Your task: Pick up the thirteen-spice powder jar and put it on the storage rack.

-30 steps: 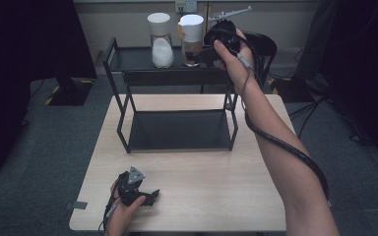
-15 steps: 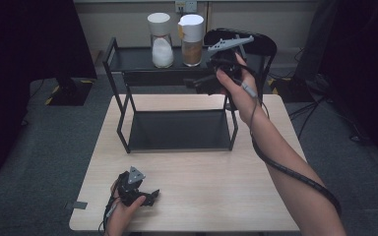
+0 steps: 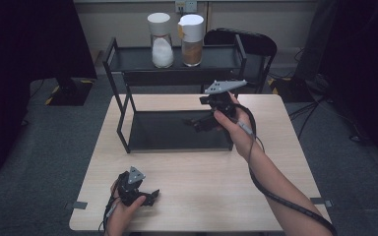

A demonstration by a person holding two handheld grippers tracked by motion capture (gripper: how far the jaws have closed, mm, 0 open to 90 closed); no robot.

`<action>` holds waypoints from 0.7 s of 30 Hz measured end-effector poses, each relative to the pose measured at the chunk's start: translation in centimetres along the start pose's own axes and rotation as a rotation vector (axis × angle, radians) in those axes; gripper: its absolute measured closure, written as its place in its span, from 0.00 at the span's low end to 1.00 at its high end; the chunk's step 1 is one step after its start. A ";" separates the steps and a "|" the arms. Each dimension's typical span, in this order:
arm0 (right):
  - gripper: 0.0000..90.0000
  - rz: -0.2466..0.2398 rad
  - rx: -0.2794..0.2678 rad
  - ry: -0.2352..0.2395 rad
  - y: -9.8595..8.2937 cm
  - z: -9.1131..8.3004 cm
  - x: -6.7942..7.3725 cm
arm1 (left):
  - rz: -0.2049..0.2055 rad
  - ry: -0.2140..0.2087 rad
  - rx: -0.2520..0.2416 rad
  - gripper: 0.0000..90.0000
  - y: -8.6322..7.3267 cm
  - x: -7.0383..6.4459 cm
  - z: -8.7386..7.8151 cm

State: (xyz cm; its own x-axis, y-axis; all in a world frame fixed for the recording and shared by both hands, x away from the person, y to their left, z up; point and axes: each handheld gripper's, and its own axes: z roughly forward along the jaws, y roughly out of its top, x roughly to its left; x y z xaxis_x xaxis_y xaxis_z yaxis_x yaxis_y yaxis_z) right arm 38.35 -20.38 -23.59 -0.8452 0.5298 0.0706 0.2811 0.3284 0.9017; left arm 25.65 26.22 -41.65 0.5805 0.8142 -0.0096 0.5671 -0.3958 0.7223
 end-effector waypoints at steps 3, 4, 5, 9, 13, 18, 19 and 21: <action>0.00 0.020 0.009 0.019 -2.0 0.7 0.0 | 0.000 0.000 0.000 0.00 0.0 0.0 0.0; 0.00 0.023 0.015 0.024 -2.4 0.8 -0.1 | 0.000 0.000 0.000 0.00 0.0 0.0 0.0; 0.00 0.025 0.020 0.025 -3.0 1.1 0.0 | 0.000 0.000 0.000 0.00 0.0 0.0 0.0; 0.00 0.036 0.042 0.035 -5.3 1.8 -0.1 | 0.000 0.000 0.000 0.00 0.0 0.0 0.0; 0.00 0.053 0.074 0.046 -7.7 2.5 -0.2 | 0.000 0.000 0.000 0.00 0.0 0.0 0.0; 0.00 0.051 0.120 0.046 -10.8 3.1 -0.1 | 0.000 0.000 0.000 0.00 0.0 0.0 0.0; 0.00 0.057 0.131 0.047 -11.5 3.2 -0.2 | 0.000 0.000 0.000 0.00 0.0 0.0 0.0; 0.00 0.061 0.156 0.042 -12.8 3.5 -0.2 | 0.000 0.000 0.000 0.00 0.0 0.0 0.0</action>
State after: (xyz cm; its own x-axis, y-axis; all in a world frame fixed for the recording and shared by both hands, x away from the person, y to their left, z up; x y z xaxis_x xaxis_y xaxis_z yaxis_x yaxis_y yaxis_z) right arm 36.51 -22.00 -36.66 -0.8420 0.5200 0.1438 0.3965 0.4157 0.8186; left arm 25.65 26.22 -41.65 0.5805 0.8142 -0.0098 0.5671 -0.3956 0.7225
